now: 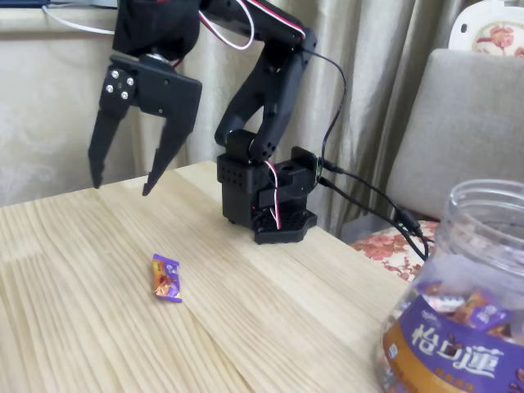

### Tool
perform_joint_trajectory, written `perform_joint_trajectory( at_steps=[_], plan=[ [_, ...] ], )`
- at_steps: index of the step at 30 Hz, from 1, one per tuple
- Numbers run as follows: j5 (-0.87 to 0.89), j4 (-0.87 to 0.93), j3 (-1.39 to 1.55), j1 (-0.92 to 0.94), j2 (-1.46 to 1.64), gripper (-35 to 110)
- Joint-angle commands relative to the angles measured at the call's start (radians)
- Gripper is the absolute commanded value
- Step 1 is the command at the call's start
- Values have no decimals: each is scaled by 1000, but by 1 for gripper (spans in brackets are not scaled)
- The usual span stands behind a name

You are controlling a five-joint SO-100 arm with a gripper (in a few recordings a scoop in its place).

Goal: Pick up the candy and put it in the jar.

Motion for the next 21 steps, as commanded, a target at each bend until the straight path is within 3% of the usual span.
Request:
perform_joint_trajectory(
  at_steps=[1,8,21],
  plan=[
    [46,164,-233,-38,-52,33],
    [-23,146,-61,-18,123,32],
    [48,-55,333,-250,278,32]
  ],
)
